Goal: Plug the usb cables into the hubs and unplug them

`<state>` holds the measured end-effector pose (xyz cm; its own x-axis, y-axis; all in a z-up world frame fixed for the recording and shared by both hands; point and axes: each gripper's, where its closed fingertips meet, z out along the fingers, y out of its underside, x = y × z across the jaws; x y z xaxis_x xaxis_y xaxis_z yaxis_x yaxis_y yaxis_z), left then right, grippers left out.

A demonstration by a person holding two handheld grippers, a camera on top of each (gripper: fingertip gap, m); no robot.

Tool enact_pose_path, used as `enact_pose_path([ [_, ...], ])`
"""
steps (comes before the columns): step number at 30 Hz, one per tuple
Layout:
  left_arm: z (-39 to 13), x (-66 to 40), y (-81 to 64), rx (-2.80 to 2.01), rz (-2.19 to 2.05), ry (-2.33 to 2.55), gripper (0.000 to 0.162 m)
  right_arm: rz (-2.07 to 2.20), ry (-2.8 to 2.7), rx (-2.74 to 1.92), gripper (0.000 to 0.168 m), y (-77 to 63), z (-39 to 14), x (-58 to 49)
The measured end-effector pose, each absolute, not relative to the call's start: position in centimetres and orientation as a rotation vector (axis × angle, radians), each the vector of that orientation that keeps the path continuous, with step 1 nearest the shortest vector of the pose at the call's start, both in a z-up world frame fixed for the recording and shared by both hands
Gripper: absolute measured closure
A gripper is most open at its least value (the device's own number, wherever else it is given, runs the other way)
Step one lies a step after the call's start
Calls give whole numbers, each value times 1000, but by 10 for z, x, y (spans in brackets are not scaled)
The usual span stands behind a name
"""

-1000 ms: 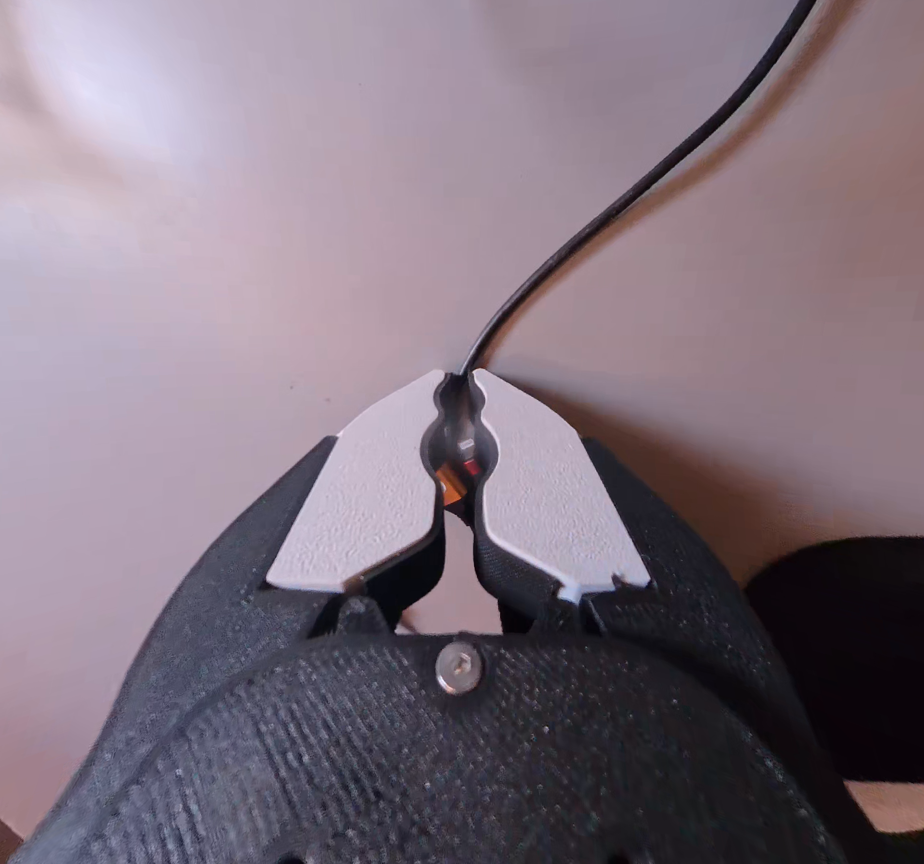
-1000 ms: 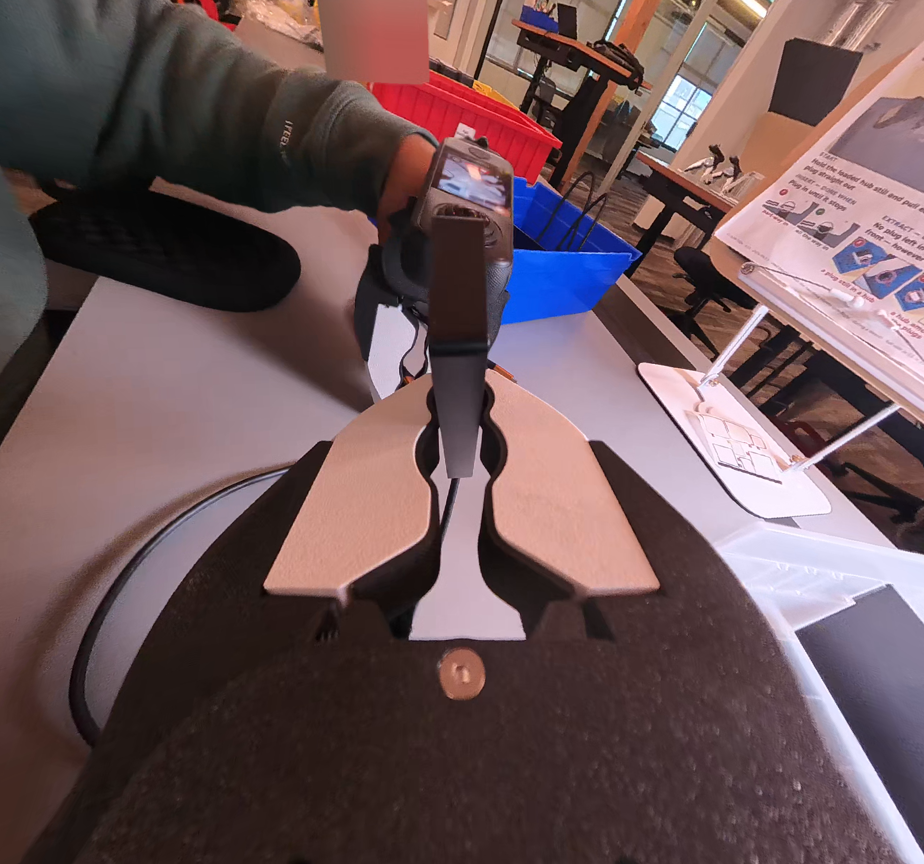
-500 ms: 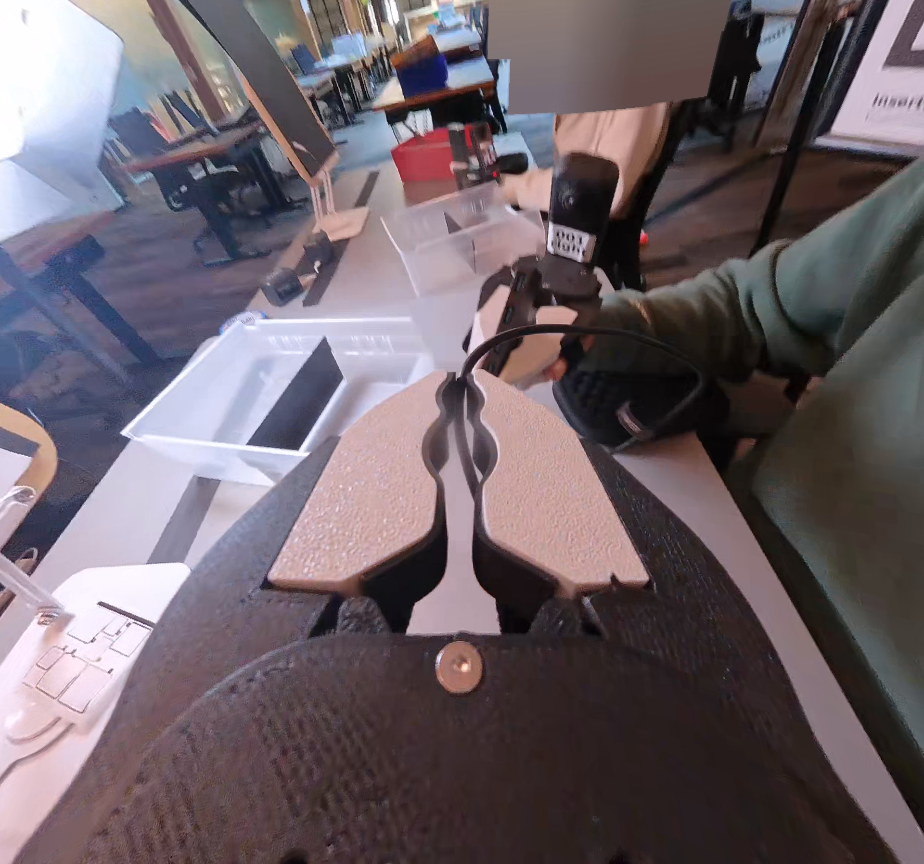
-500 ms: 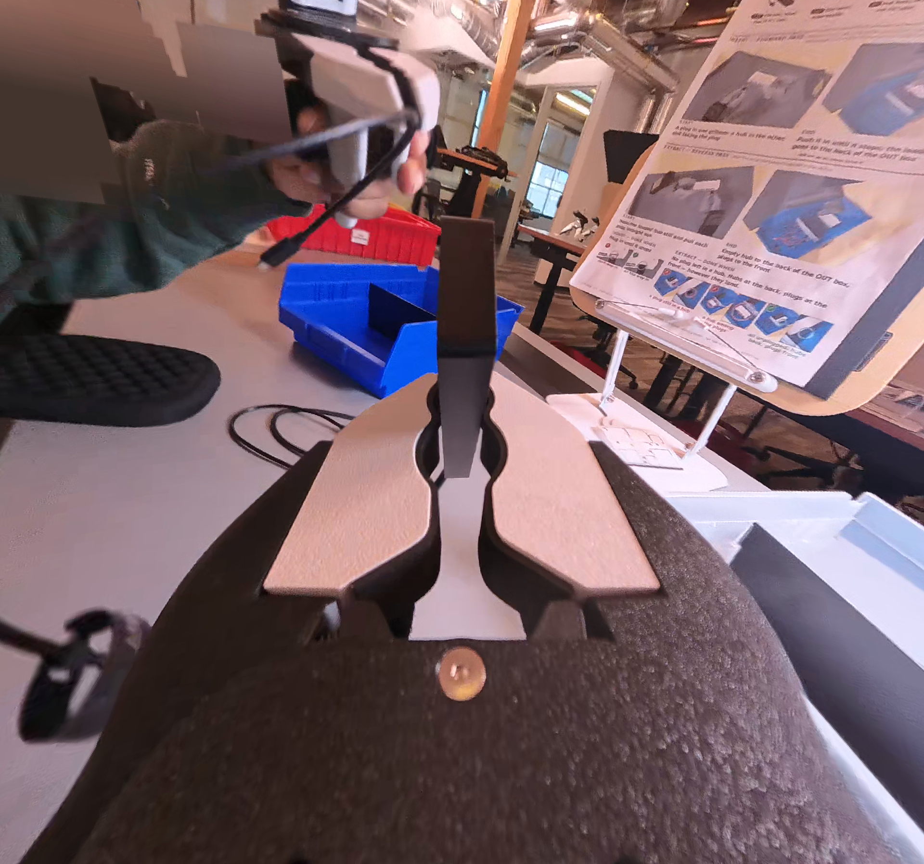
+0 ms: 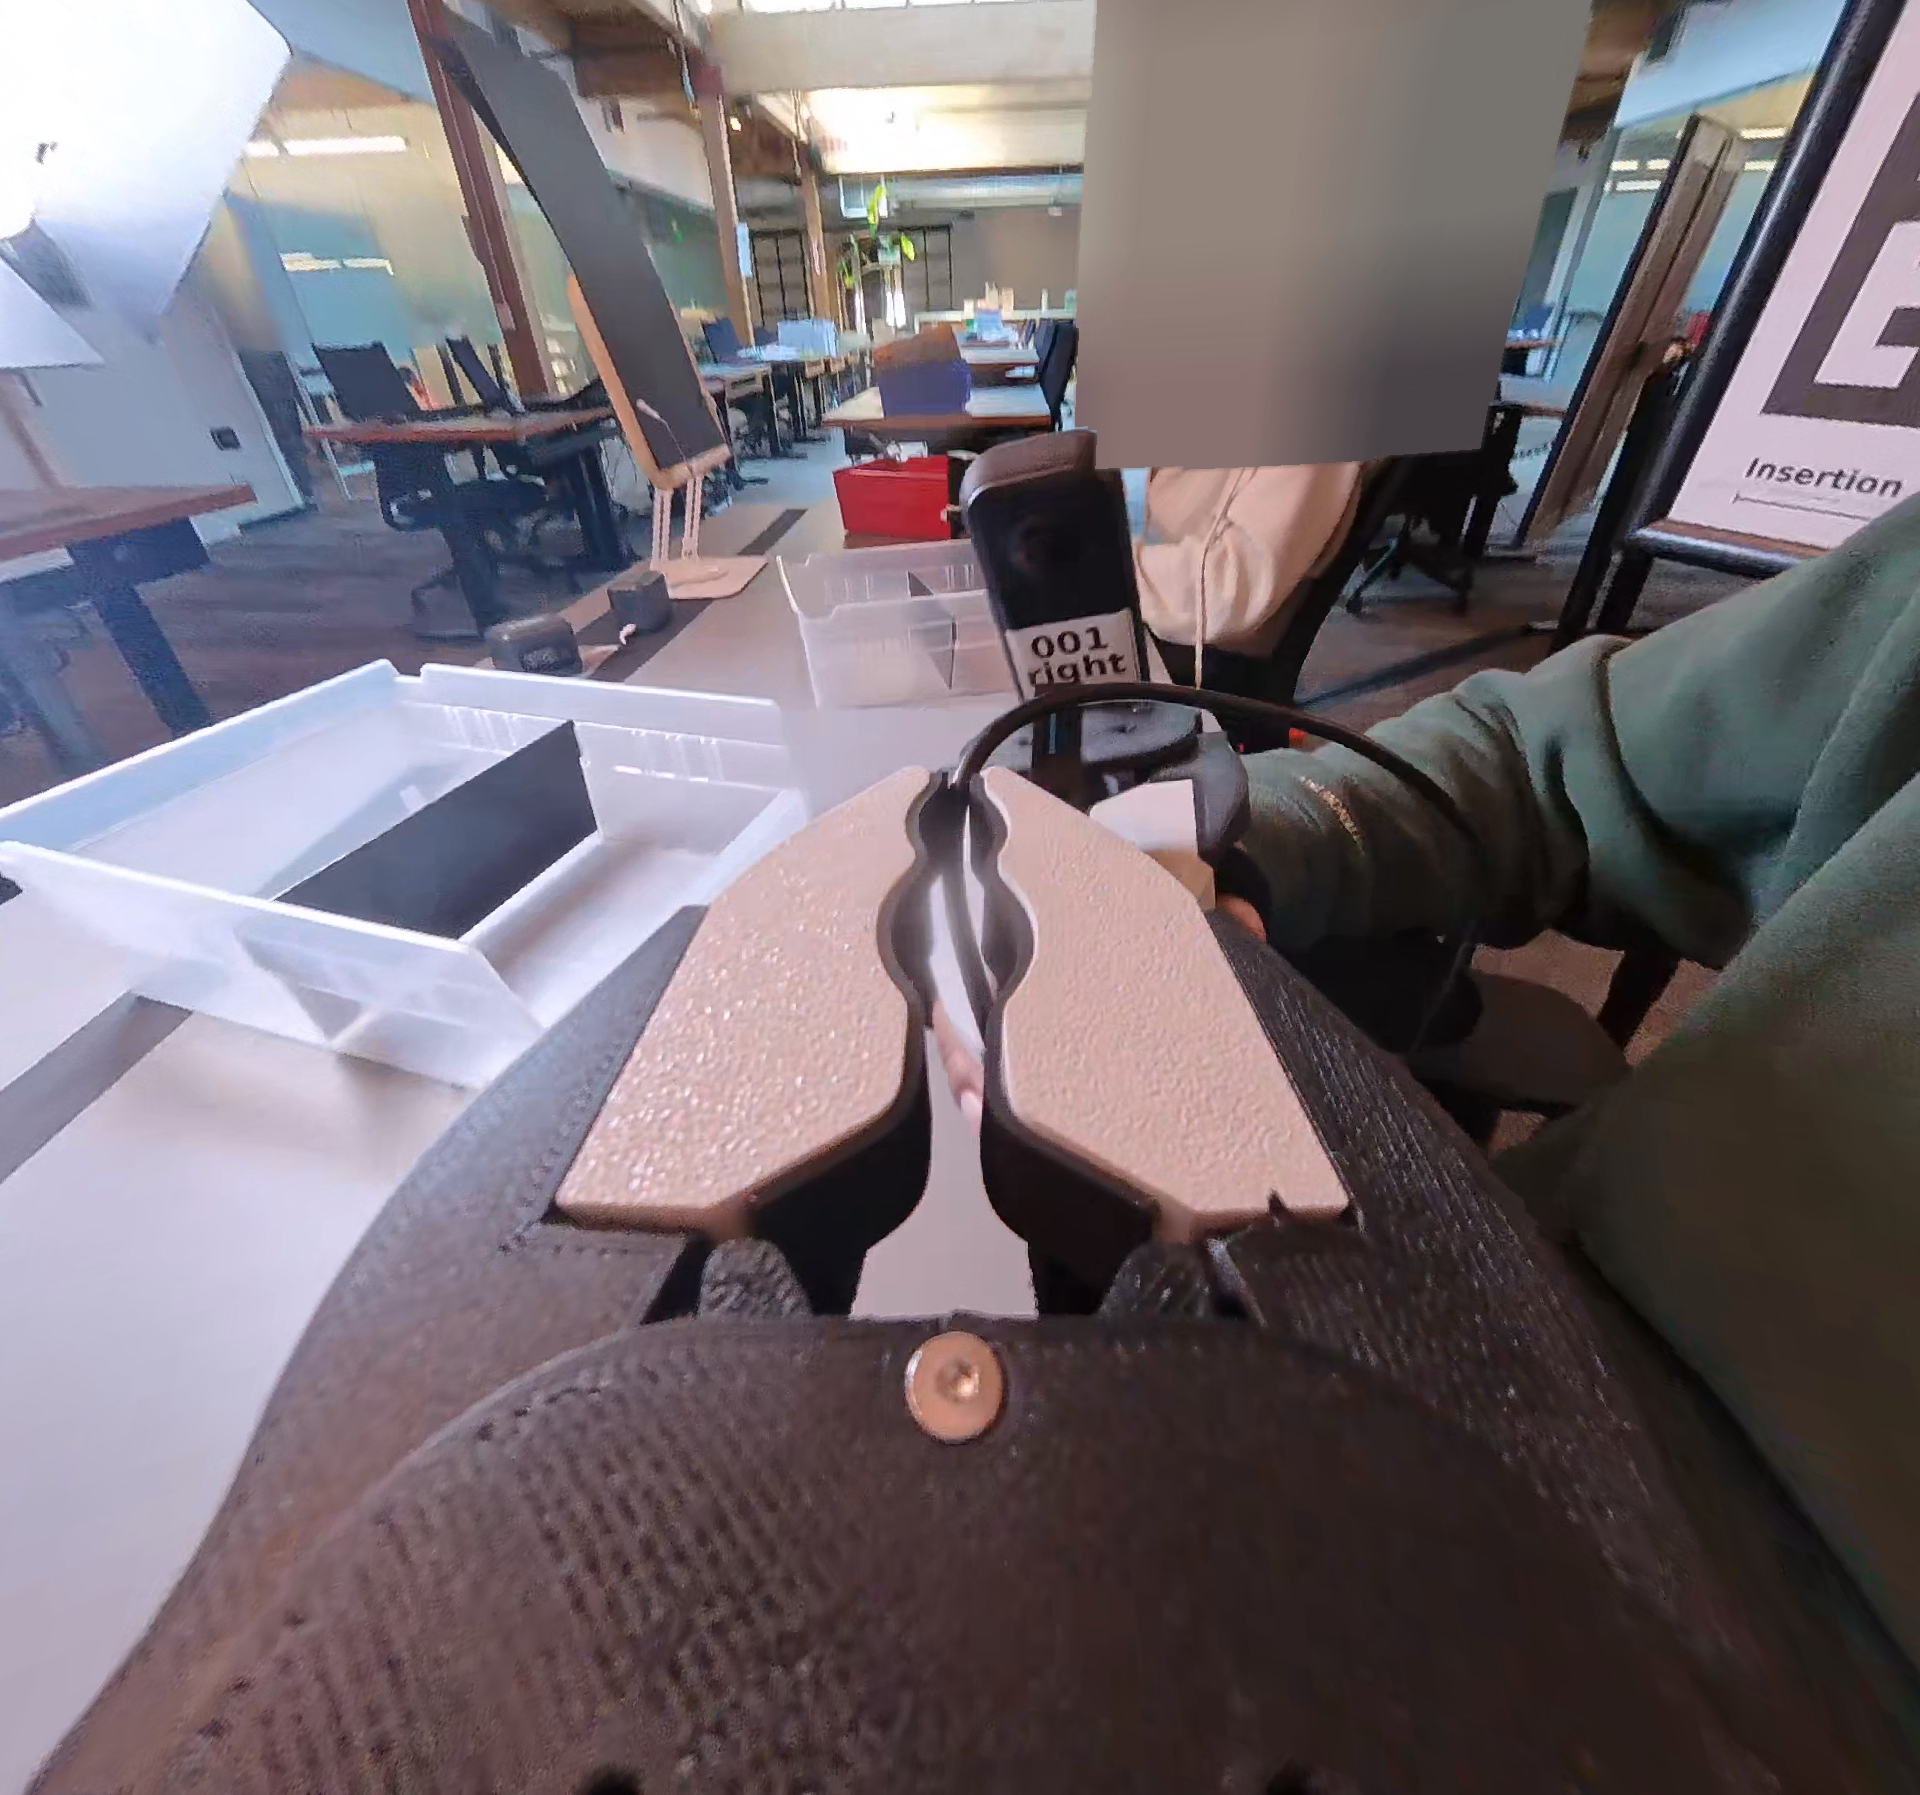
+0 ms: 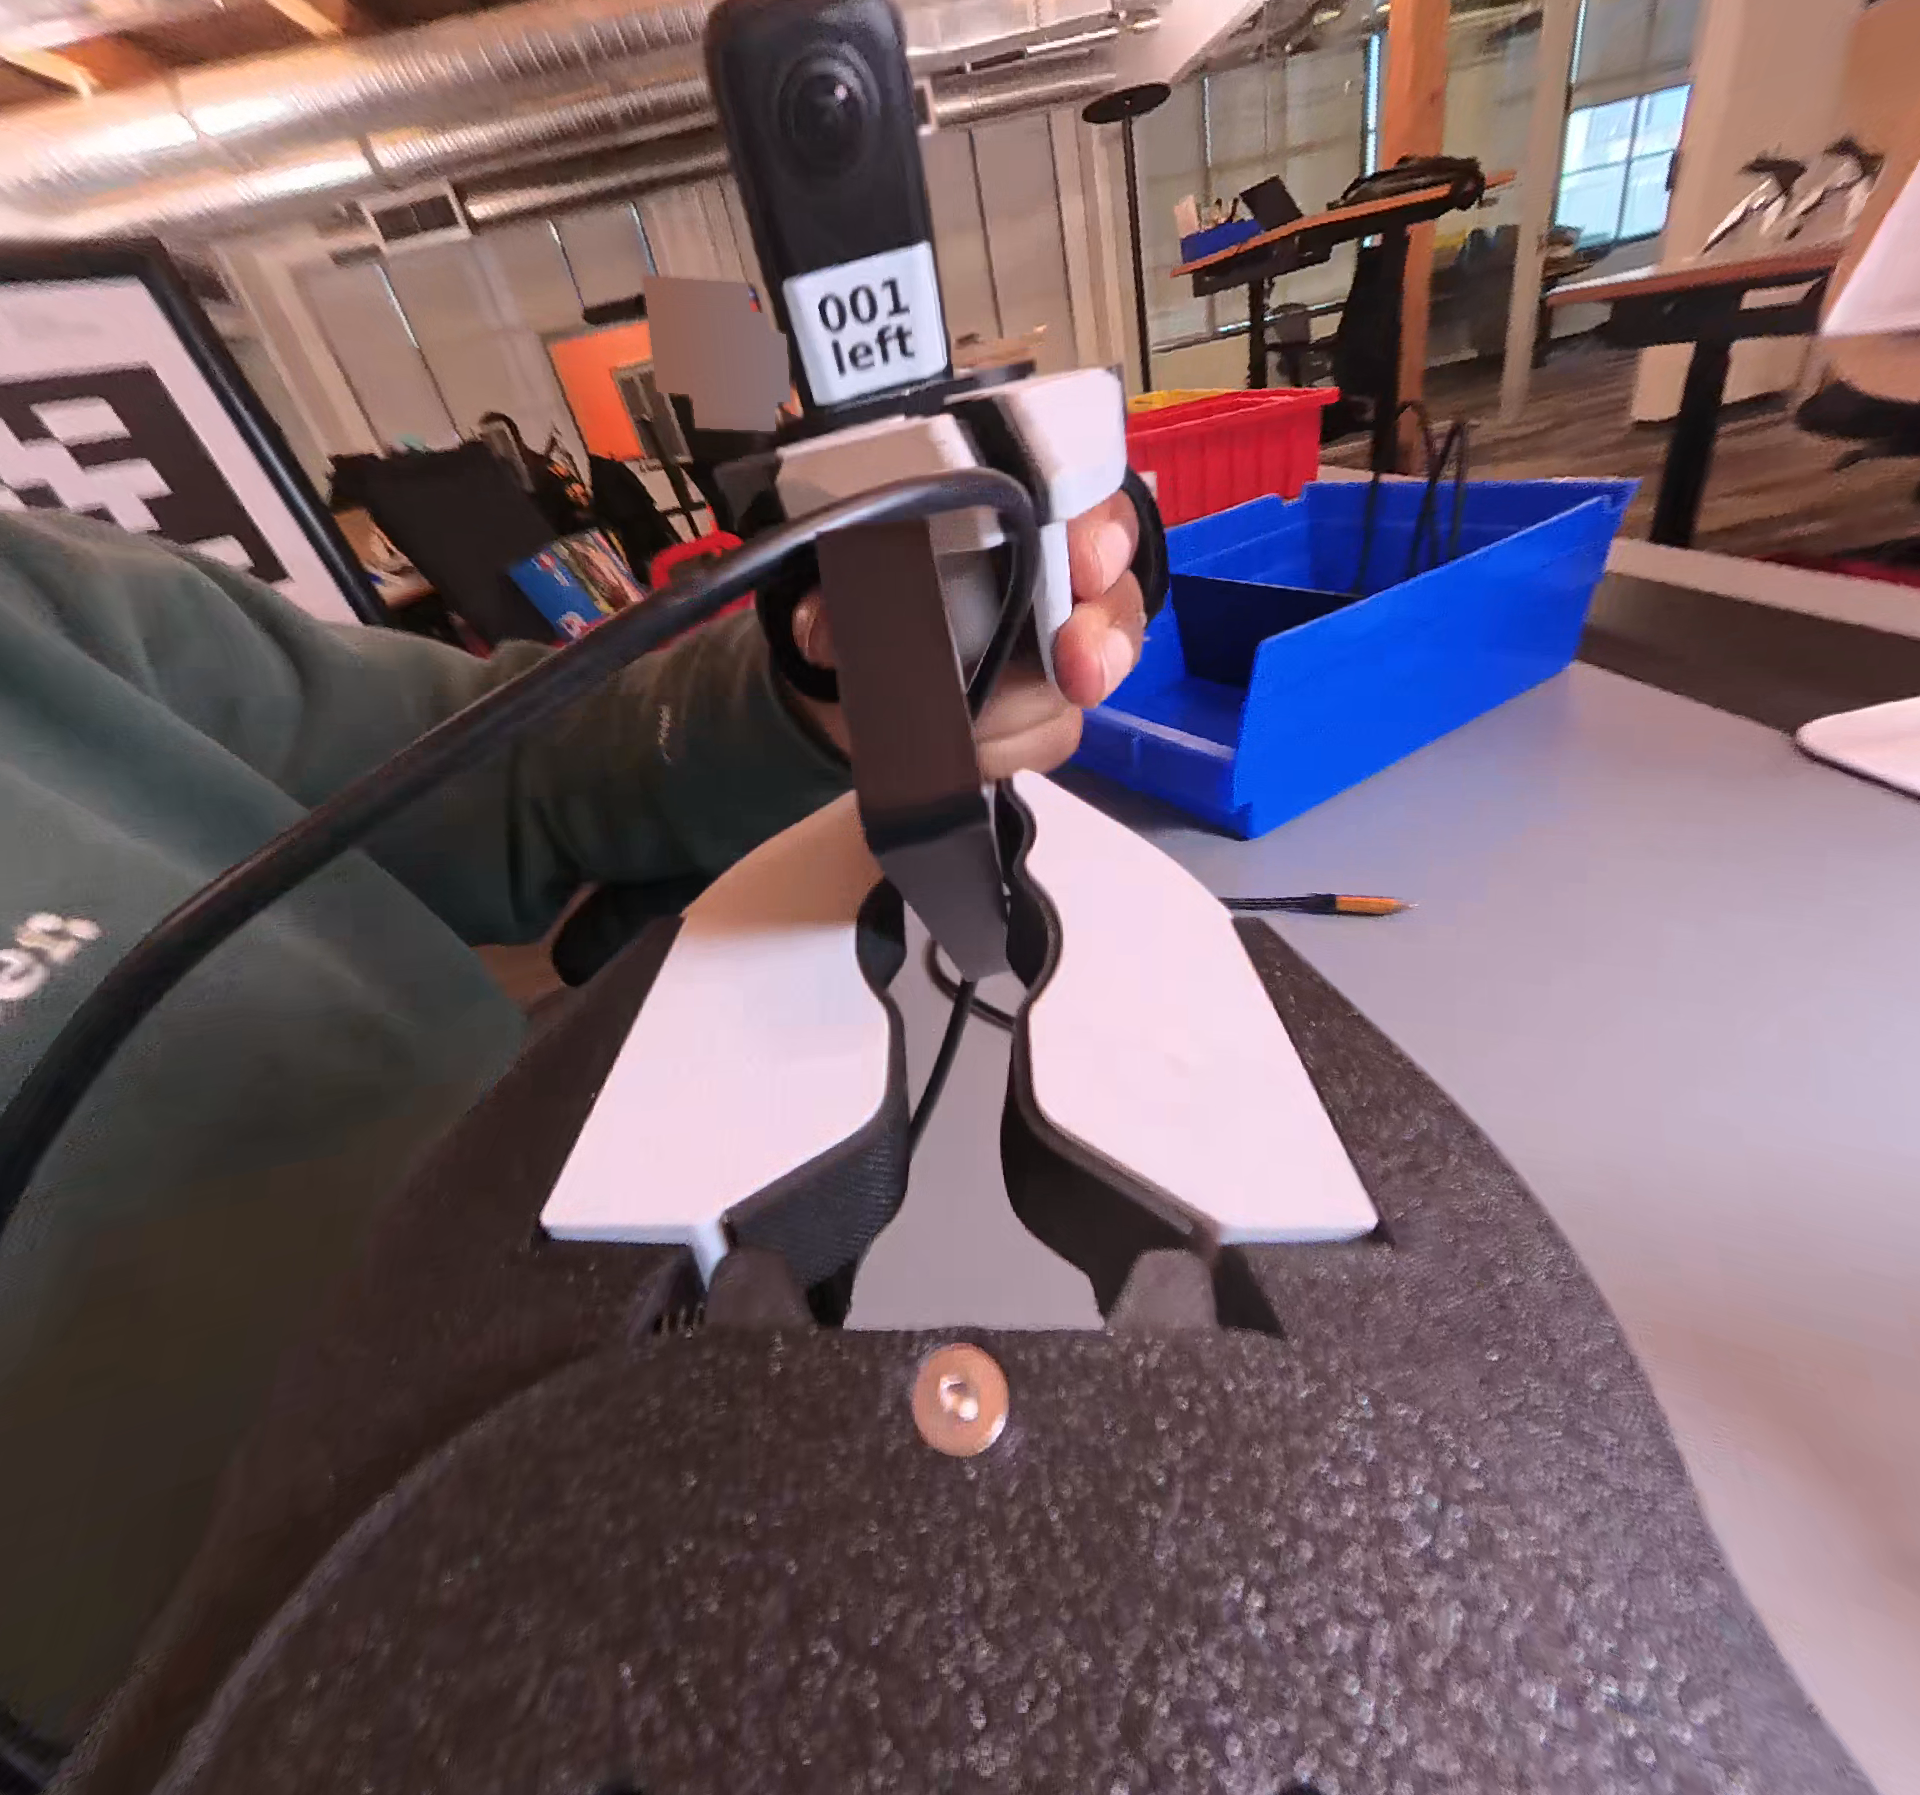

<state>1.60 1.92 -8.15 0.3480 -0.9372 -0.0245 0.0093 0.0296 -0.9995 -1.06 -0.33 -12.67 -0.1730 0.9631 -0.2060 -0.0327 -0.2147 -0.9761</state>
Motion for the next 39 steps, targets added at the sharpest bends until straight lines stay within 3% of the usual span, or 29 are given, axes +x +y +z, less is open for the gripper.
enact_pose_path([
  [9,-88,29,11,-1202,-1004,938,158,1684,-1150,-1268,149,-7,-134,-18],
  [17,-91,33,9,-1146,-962,932,158,1720,-1183,-1200,157,-13,-132,-14],
  [22,-87,20,15,-1212,-963,902,137,1723,-1187,-1202,158,-11,-134,-11],
  [29,-87,-8,21,-1287,-1015,817,141,1695,-1146,-1192,158,-2,-129,-5],
  [39,-122,4,18,-1394,-973,966,153,1253,-1175,-1087,158,10,-129,-2],
])
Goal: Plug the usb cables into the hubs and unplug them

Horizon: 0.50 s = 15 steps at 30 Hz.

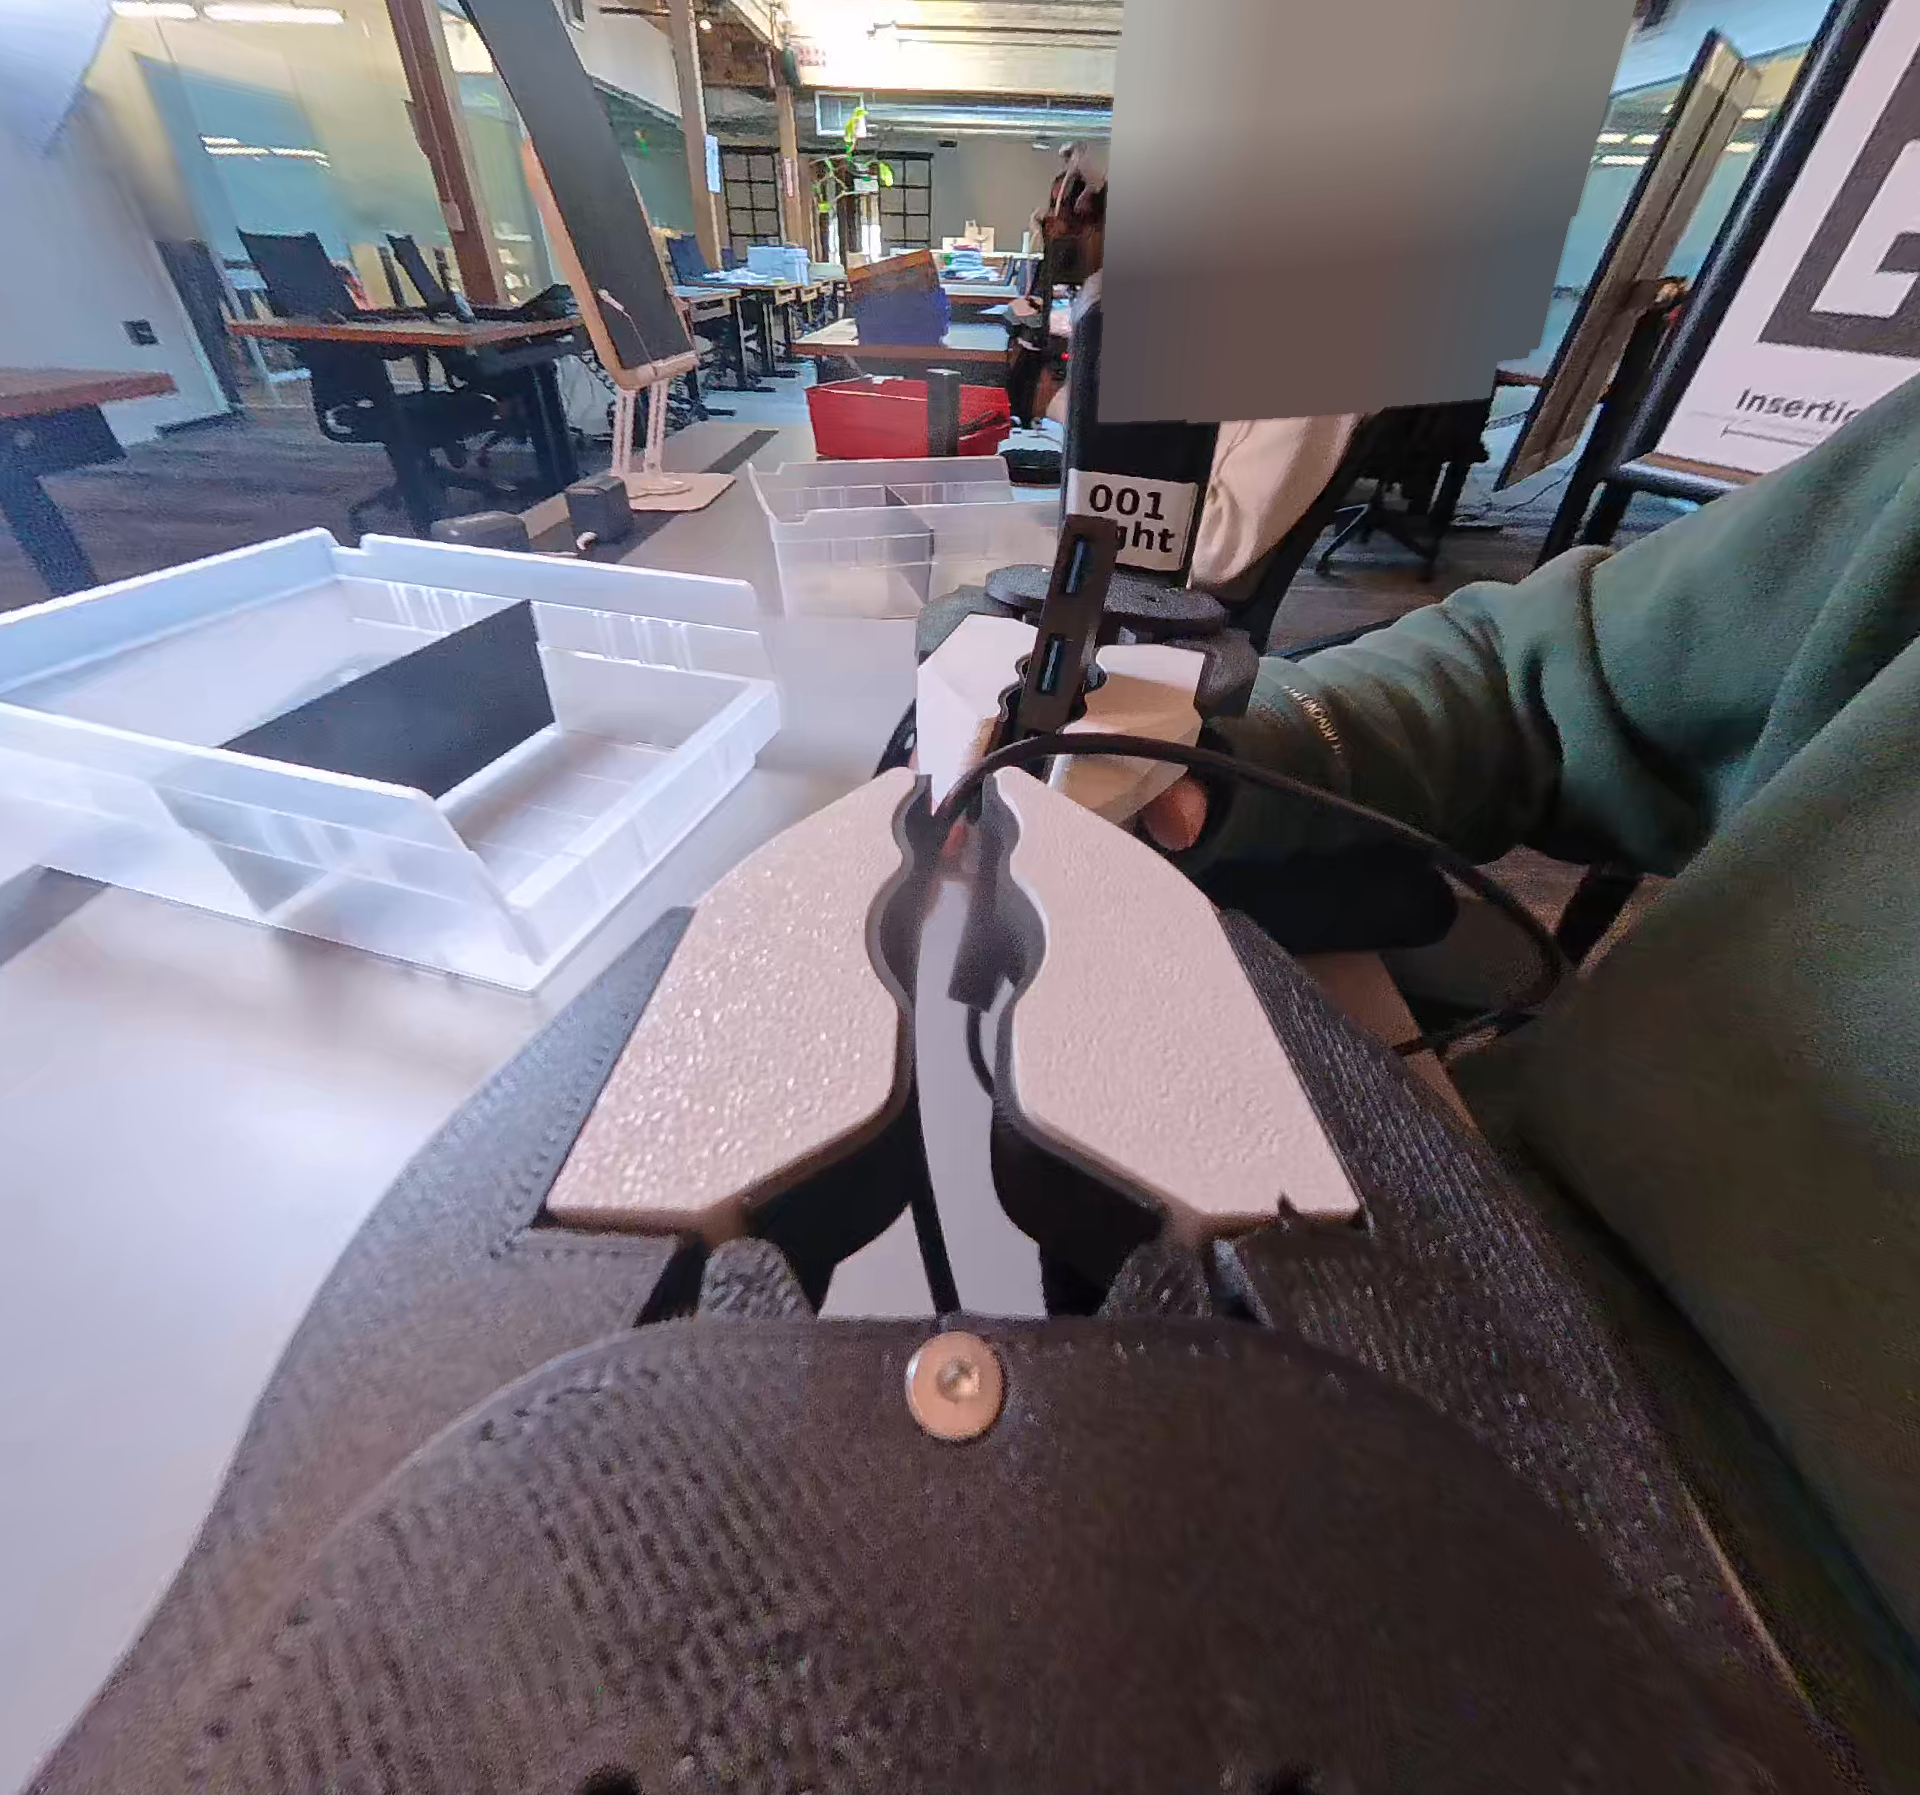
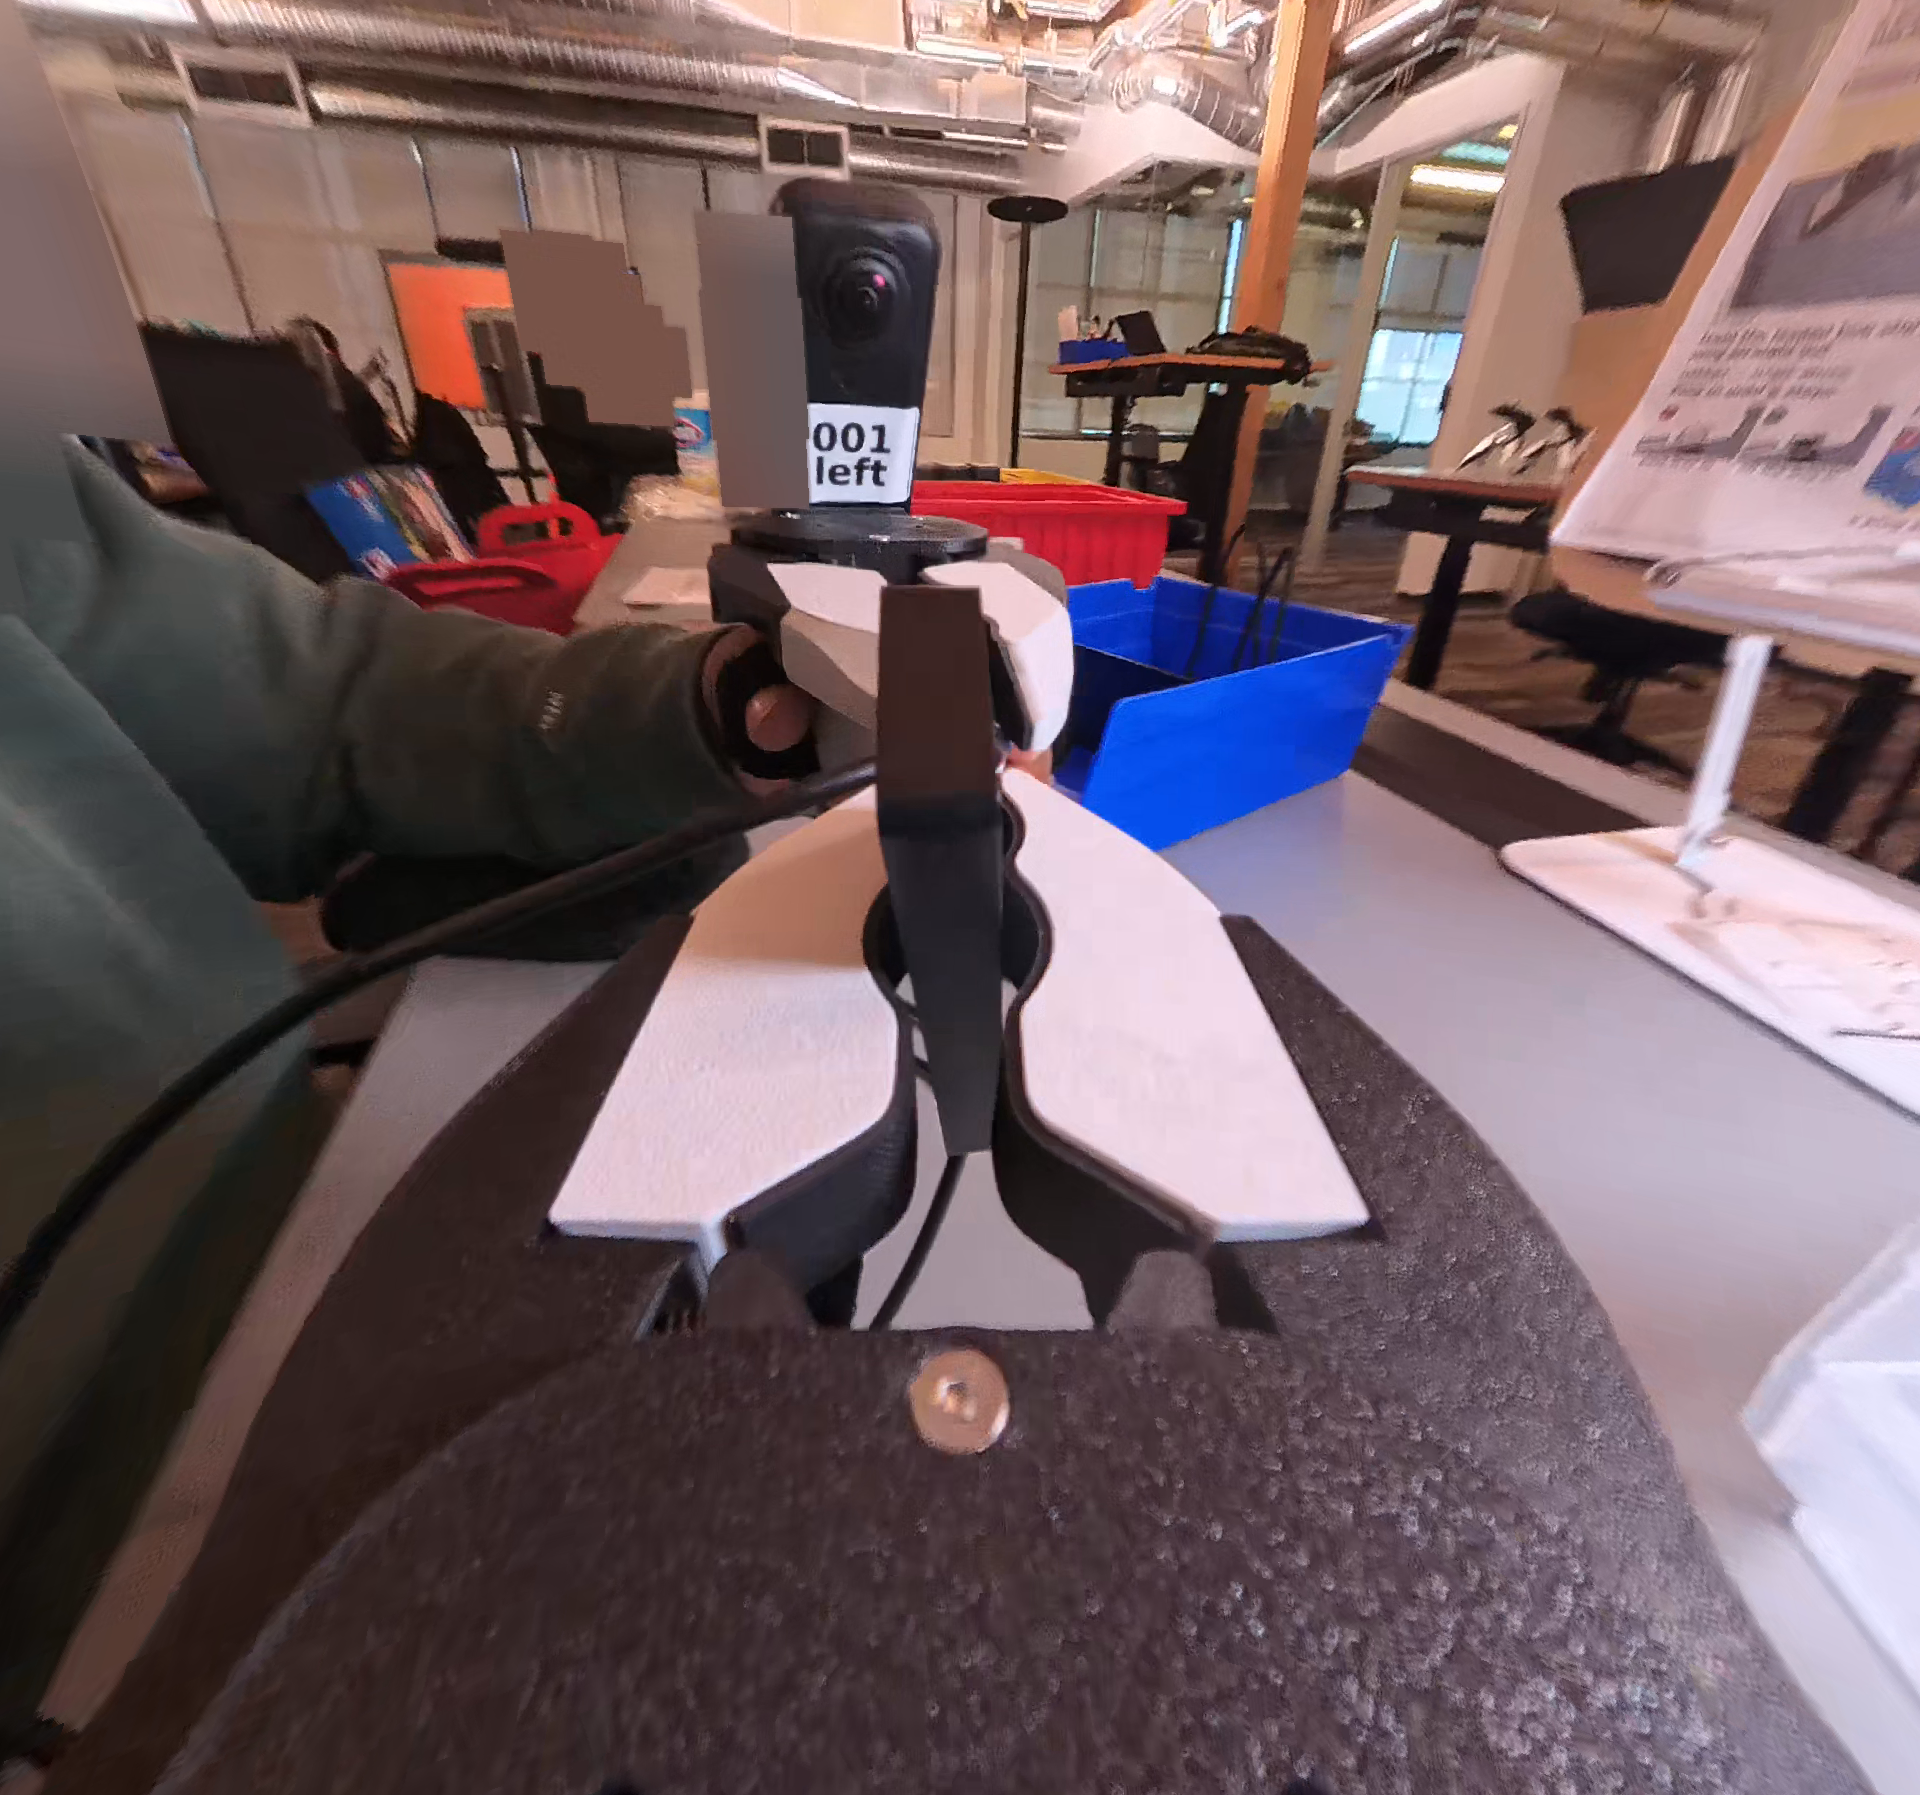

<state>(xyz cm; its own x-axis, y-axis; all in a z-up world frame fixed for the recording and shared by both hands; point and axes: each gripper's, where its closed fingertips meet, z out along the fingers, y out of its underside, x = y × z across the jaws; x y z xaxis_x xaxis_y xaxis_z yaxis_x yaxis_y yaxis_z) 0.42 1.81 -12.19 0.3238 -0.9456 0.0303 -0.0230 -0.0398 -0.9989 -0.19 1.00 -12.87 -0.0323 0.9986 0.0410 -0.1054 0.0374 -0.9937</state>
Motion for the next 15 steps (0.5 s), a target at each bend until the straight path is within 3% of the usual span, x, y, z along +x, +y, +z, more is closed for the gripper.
enact_pose_path([
  [7,-125,10,13,-1454,-1221,901,155,952,-1224,-952,152,6,-126,-2],
  [15,-136,13,18,-1587,-1412,780,155,912,-1264,-960,161,11,-130,3],
])
